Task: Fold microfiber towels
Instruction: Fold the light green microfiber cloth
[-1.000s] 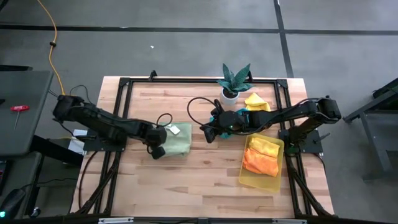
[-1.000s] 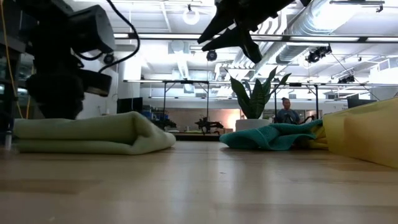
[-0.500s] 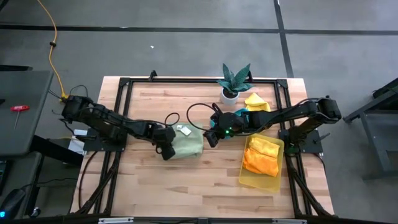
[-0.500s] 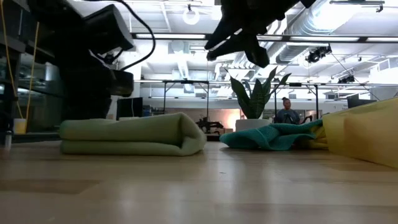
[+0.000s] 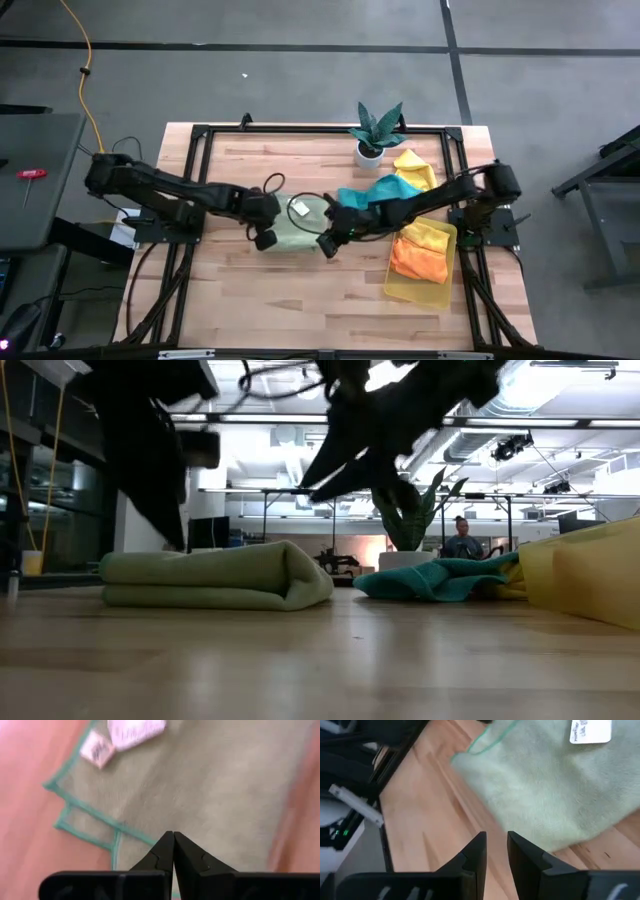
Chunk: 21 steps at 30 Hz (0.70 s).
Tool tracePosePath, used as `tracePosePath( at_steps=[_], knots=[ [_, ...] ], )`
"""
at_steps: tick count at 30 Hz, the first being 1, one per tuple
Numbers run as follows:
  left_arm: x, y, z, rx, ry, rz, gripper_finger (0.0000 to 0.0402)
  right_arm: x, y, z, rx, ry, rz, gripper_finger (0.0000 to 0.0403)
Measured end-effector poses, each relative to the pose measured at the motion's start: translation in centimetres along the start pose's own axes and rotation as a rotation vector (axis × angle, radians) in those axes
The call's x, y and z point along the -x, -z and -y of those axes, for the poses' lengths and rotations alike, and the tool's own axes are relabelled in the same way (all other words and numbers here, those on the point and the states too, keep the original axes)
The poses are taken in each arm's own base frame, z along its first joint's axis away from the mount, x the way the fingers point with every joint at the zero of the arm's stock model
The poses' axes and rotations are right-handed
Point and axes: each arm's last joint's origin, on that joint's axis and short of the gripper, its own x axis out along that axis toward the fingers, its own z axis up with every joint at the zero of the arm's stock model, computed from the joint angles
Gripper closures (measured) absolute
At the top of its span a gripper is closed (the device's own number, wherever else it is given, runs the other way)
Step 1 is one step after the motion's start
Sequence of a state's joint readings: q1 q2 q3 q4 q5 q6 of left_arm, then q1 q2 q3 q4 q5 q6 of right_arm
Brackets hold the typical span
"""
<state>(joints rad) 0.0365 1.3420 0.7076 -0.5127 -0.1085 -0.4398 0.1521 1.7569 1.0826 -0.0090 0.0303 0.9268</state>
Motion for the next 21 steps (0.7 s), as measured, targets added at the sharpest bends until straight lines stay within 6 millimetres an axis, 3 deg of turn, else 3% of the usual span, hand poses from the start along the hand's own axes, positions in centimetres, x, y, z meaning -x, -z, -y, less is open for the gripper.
tracePosePath(
  at_steps=[8, 15, 21],
  knots=[
    [3.8, 1.7, 1.1, -0.085, 0.019, 0.226, 0.0401, -3.7, 1.4, 1.5, -0.036, 0.042, 0.015, 0.0334],
    [3.3, 4.0, 0.7, 0.008, 0.027, 0.229, 0.0401, -5.6, 2.9, 2.9, -0.04, 0.066, -0.089, 0.0334],
    [2.8, 4.5, 0.8, 0.066, 0.042, 0.224, 0.0401, -5.8, 3.0, 3.6, -0.059, 0.122, -0.108, 0.0334]
  ],
)
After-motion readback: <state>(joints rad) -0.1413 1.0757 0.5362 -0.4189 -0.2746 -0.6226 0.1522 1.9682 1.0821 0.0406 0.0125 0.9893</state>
